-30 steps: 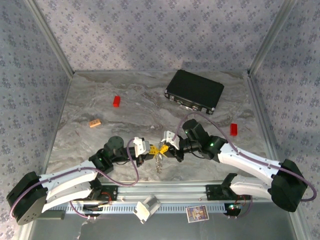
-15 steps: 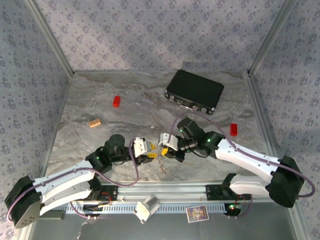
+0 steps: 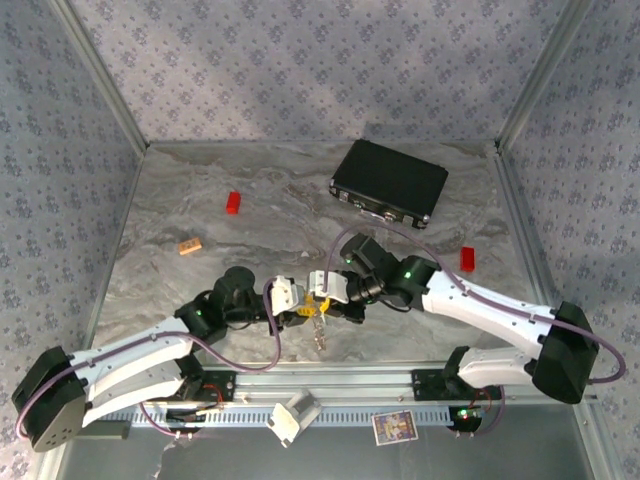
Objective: Put the keys on the keyring
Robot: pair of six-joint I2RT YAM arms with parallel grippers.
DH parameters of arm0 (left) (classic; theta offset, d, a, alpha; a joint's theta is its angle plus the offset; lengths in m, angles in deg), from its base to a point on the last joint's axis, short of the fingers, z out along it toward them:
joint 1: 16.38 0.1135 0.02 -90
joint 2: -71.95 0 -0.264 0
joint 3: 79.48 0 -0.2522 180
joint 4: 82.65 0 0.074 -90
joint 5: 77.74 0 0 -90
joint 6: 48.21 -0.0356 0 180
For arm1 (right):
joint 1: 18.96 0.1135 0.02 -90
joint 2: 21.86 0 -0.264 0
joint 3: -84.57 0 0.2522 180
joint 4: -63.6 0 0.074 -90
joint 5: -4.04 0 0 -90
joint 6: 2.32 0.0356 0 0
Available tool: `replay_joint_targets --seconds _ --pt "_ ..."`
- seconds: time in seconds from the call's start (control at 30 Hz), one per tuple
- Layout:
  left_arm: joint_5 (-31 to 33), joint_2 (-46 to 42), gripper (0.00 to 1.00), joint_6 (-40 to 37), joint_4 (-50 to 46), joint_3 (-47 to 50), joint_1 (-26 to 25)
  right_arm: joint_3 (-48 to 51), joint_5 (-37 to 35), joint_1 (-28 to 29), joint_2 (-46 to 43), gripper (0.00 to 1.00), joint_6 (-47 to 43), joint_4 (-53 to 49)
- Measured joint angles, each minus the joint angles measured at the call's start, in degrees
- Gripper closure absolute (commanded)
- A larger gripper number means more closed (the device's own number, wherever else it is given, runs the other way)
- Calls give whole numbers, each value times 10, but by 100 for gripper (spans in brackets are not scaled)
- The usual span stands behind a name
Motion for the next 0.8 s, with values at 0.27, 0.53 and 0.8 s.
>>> replay_joint_targets --seconds 0.27,0.53,0.8 --pt "-10 4 99 0 0 -1 0 -5 -10 4 5 74 0 2" --pt "-11 1 100 46 109 50 0 96 38 -34 -75 71 48 111" --pt "-9 5 100 81 183 70 0 171 82 -50 -98 71 113 231"
